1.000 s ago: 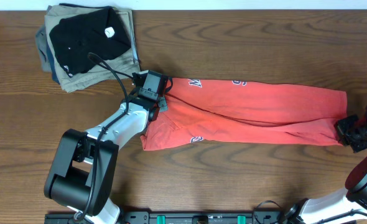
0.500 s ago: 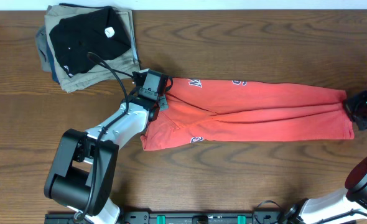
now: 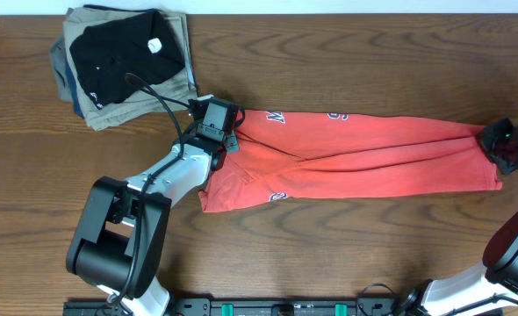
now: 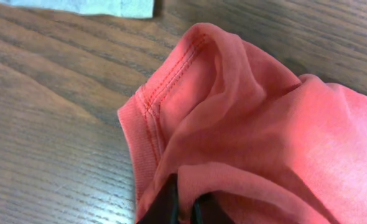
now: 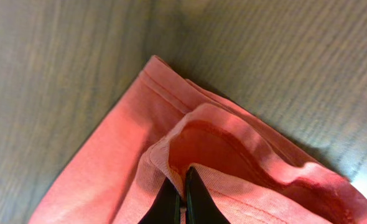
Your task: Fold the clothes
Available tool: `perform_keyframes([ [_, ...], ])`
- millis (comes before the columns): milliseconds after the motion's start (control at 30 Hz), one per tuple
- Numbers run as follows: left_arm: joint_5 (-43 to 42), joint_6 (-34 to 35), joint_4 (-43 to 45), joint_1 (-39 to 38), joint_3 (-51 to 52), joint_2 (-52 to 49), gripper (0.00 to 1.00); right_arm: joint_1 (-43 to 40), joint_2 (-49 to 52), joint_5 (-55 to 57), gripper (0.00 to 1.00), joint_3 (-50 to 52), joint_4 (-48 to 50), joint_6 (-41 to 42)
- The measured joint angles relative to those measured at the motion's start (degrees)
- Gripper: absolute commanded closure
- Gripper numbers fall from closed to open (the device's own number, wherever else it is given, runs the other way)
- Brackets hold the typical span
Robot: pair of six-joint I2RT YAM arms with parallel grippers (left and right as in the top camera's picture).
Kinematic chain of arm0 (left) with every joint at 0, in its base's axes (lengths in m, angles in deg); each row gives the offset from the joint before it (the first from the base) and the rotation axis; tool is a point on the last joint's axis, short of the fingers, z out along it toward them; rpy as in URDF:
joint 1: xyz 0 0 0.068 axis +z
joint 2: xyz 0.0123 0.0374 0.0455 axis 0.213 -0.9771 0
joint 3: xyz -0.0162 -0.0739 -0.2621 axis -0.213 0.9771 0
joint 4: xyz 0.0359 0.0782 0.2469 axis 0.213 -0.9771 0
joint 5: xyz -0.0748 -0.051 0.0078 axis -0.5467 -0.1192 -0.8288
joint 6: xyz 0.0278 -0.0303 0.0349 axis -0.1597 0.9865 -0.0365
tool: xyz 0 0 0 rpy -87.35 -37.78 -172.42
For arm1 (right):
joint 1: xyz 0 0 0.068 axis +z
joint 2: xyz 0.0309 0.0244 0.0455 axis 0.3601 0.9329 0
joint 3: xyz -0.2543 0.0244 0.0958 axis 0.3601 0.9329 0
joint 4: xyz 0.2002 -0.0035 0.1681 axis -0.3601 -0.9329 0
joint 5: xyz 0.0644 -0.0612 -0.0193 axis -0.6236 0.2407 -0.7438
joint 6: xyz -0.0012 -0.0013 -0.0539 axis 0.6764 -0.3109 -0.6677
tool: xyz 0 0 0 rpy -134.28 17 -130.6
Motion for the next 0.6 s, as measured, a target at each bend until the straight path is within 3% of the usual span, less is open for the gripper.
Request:
perform_keyframes([
  [100, 1.0, -0.9, 0.2, 0.0, 0.0, 0.0, 0.61, 0.0, 0.0, 1.4, 0.44, 0.0, -0.8, -0.2],
  [167, 1.4, -2.2, -0.5, 0.0, 0.0, 0.2, 0.58, 0.0, 0.0, 1.9, 0.28, 0.0, -1.4, -0.5],
  [300, 1.7, -5.2, -4.7, 0.0, -0.7, 3.5, 0.39, 0.0, 0.0, 2.3, 0.22, -0.6, -5.0, -0.8],
  [467, 0.6, -6.7, -8.5, 0.0, -3.0, 14.1, 0.38, 0.0, 0.1, 2.3, 0.17, -5.6, -13.3, -0.8],
  [533, -2.4, -6.9, -9.7, 0.0, -4.2, 19.0, 0.38, 0.0, 0.1, 1.9, 0.13, -8.3, -16.2, -0.9],
  [600, -6.3, -7.0, -10.9, 0.0, -4.9, 21.8, 0.41, 0.0, 0.1, -0.7, 0.15, -10.6, -18.1, -2.4],
])
